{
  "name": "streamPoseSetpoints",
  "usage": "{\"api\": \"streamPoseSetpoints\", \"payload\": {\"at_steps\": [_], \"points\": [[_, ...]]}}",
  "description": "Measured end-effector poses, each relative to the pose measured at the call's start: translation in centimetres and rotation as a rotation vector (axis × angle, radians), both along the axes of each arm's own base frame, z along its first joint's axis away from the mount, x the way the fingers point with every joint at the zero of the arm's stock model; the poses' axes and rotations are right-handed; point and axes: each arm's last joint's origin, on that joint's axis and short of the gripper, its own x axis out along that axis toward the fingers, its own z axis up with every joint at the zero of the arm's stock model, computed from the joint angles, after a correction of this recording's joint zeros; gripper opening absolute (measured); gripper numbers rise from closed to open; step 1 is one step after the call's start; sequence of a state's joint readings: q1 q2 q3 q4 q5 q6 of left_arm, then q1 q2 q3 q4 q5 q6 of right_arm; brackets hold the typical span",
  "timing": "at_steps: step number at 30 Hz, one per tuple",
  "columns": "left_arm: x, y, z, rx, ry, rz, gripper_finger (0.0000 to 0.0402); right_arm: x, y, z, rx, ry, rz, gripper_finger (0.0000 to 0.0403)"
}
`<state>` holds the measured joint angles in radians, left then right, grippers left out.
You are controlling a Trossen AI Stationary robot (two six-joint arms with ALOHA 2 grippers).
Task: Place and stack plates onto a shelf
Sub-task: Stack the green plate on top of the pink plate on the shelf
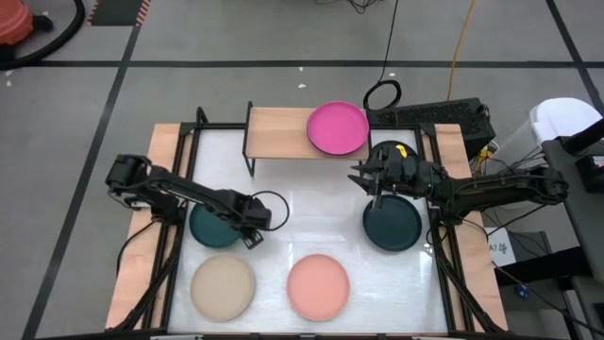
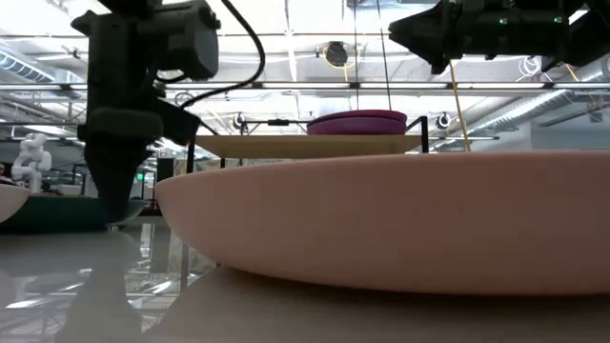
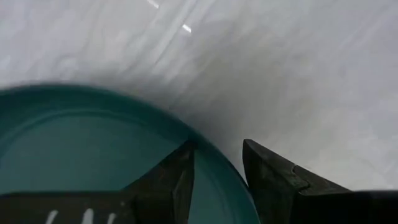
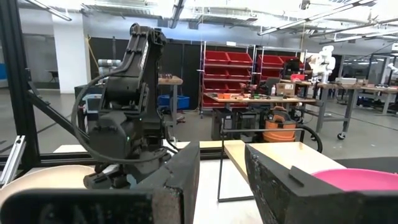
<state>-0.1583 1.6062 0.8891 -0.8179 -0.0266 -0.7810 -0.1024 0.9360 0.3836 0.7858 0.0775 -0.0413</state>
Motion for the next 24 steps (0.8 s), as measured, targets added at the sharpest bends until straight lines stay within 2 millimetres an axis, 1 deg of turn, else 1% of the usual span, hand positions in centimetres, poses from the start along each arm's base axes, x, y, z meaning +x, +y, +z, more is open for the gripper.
{"api": "streamPoseSetpoints", "payload": {"at_steps": [4, 6, 8, 10, 15, 19, 21, 24], "points": [[0.2, 0.1, -0.9, 0.007, 0.034, -0.043, 0.0140, 0.0, 0.0, 0.0, 0.003, 0.001, 0.001, 0.0110], [0.2, 0.0, -0.9, 0.008, 0.034, -0.076, 0.0140, 0.0, 0.0, 0.0, 0.003, 0.001, 0.001, 0.0110], [0.2, 0.0, -0.9, 0.005, 0.035, -0.102, 0.0131, 0.0, 0.0, 0.0, 0.003, 0.001, 0.000, 0.0110], [0.2, 0.0, -0.9, -0.010, 0.037, -0.123, 0.0108, 0.0, 0.0, 0.0, 0.003, 0.001, 0.000, 0.0110], [0.2, -0.1, -0.7, -0.027, 0.045, -0.175, 0.0022, 0.0, 0.0, 0.0, 0.002, 0.001, 0.000, 0.0110], [0.6, -0.4, 0.4, -0.025, 0.050, -0.260, 0.0011, 0.0, 0.0, 0.0, 0.002, 0.002, 0.000, 0.0110], [1.2, -0.9, 1.4, -0.038, 0.026, -0.335, 0.0009, 0.0, 0.0, 0.0, 0.003, 0.003, 0.000, 0.0110], [2.3, -2.0, 3.5, -0.029, -0.036, -0.484, 0.0008, 0.0, 0.0, 0.0, 0.002, 0.004, 0.000, 0.0110]]}}
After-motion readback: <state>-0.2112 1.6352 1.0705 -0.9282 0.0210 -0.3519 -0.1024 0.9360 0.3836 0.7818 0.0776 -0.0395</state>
